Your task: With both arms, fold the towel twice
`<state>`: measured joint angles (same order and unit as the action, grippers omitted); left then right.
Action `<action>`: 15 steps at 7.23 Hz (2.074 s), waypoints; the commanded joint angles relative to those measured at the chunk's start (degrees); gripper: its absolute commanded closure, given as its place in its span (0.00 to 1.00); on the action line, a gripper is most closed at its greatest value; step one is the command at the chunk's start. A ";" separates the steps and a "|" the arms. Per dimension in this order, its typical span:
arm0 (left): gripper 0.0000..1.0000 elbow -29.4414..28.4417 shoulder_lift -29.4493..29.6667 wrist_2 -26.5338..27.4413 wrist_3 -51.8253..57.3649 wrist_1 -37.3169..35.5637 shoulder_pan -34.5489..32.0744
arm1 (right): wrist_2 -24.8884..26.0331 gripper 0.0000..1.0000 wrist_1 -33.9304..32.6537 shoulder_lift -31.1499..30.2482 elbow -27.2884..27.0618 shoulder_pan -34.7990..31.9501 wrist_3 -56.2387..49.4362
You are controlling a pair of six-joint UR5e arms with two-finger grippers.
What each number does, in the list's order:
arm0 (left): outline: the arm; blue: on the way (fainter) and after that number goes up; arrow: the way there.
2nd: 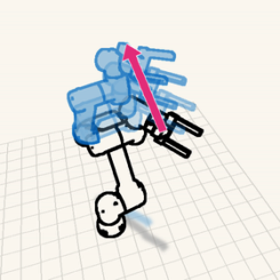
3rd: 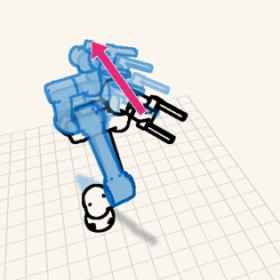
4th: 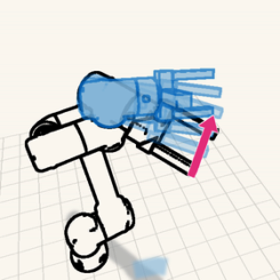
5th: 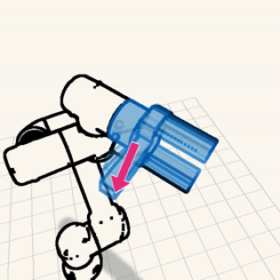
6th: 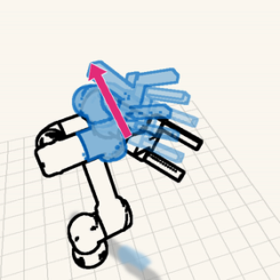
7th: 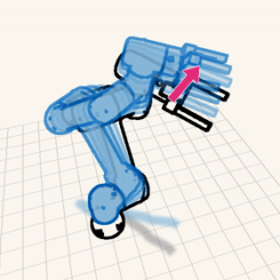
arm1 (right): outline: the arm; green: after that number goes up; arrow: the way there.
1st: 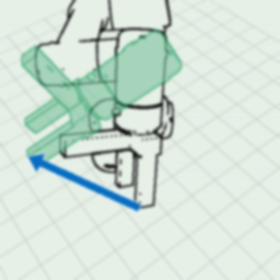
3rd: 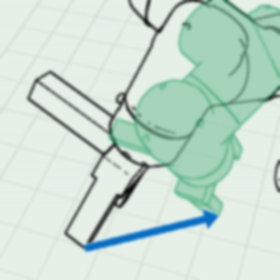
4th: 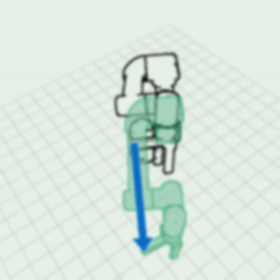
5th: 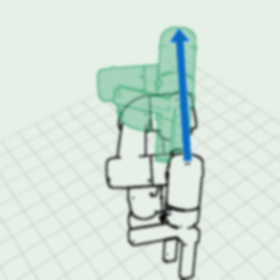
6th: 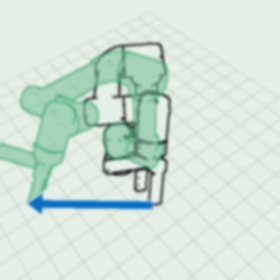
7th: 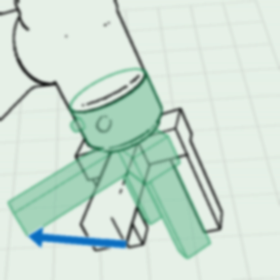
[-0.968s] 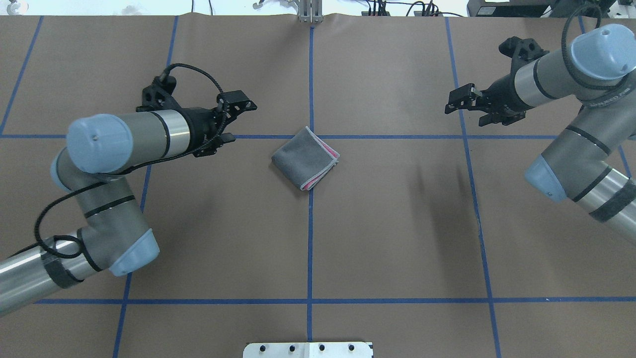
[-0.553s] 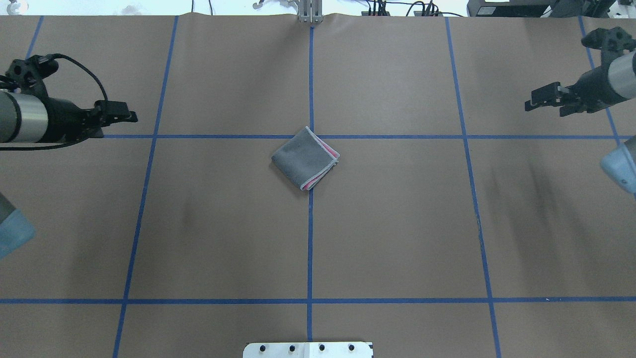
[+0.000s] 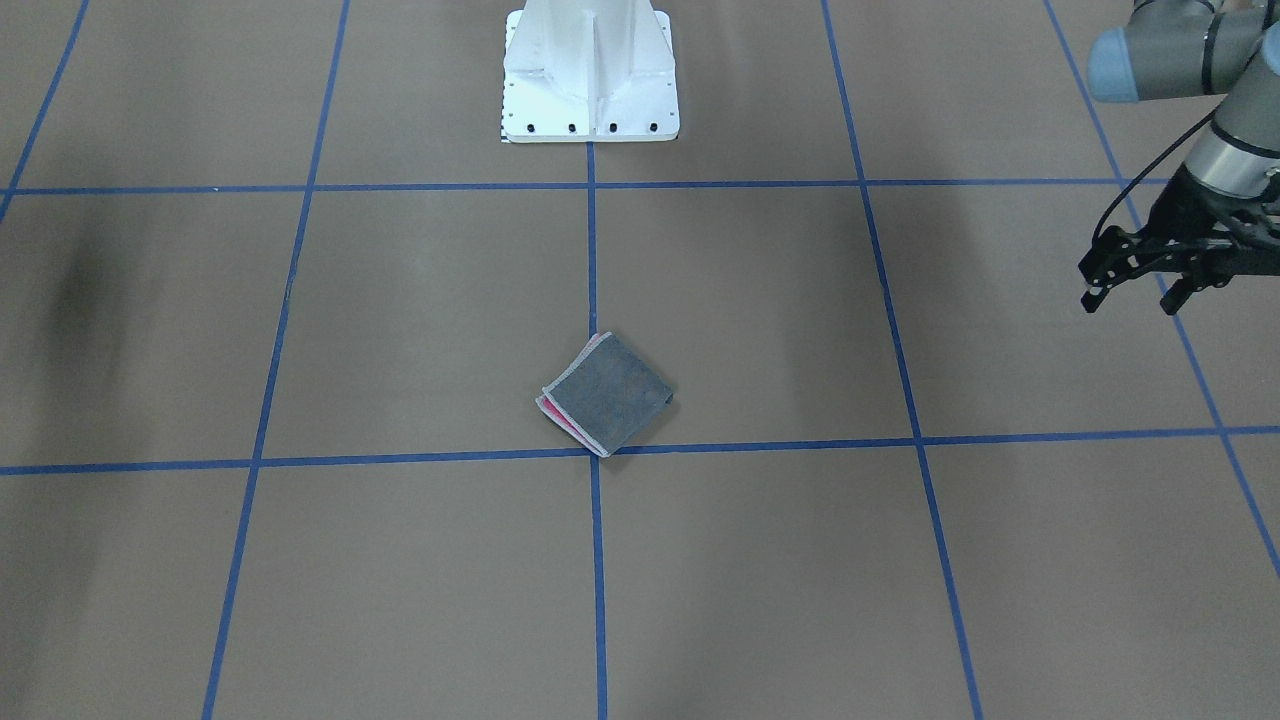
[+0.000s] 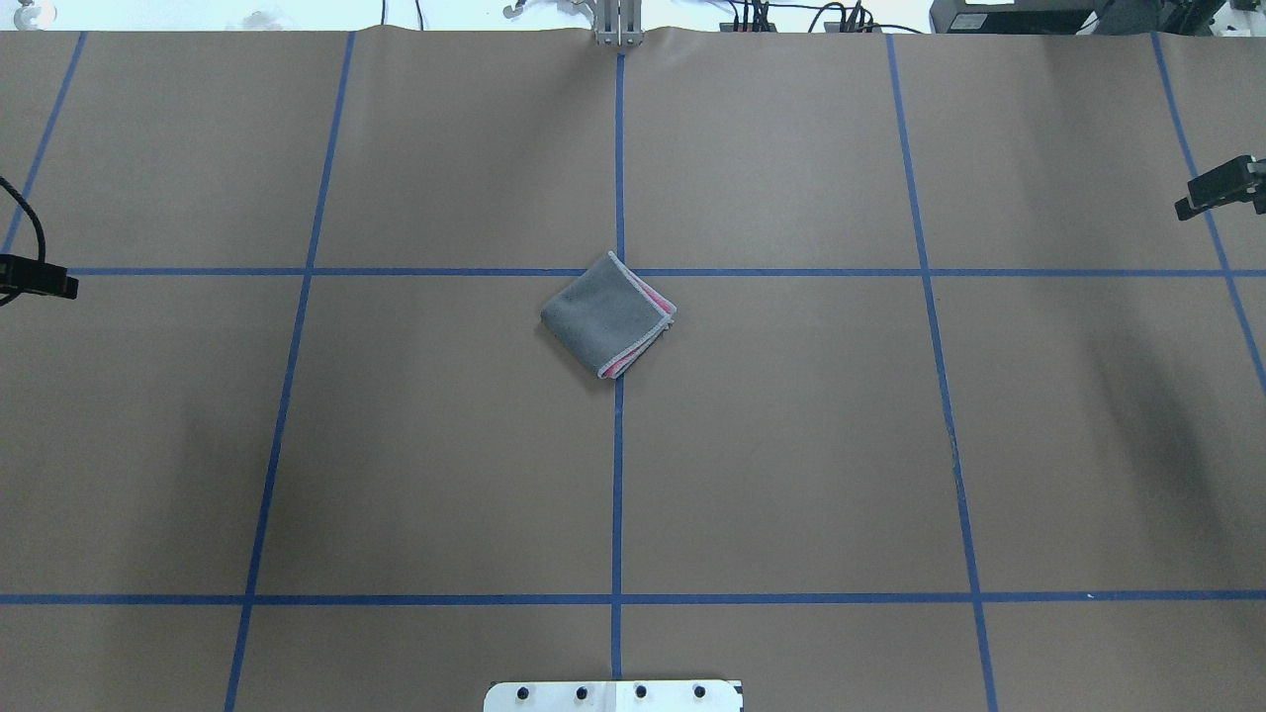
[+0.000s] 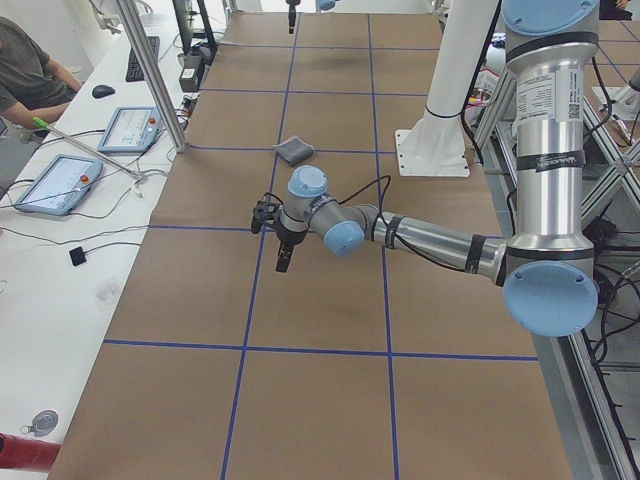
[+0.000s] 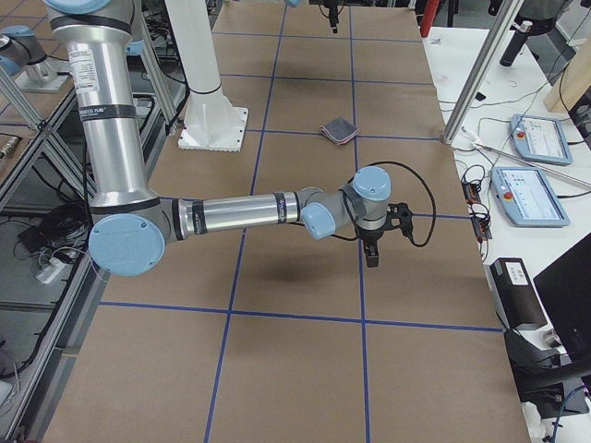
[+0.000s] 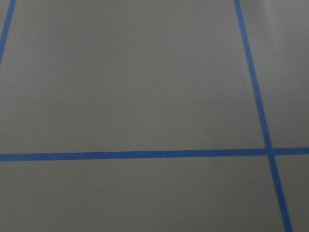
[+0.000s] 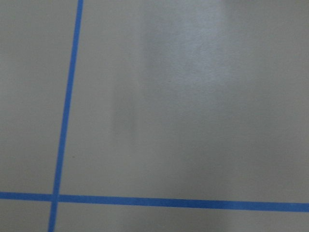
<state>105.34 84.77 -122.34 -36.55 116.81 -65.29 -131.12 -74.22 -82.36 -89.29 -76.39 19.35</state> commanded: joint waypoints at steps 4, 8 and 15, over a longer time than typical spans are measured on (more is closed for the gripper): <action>0.00 -0.66 -2.77 -13.33 23.45 -21.23 -14.58 | -3.53 0.00 -18.31 0.27 -0.36 -6.13 -17.39; 0.00 -3.46 -2.24 -14.59 27.75 -25.84 -20.14 | -3.36 0.00 -21.85 -0.08 -0.54 -7.55 -21.19; 0.00 -4.44 -3.03 -10.46 33.56 -25.66 -22.34 | -3.27 0.00 -21.58 -0.87 -0.71 -7.55 -21.19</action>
<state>100.86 81.64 -133.35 -2.89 91.22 -87.68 -134.48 -95.91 -83.18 -89.94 -83.94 -1.85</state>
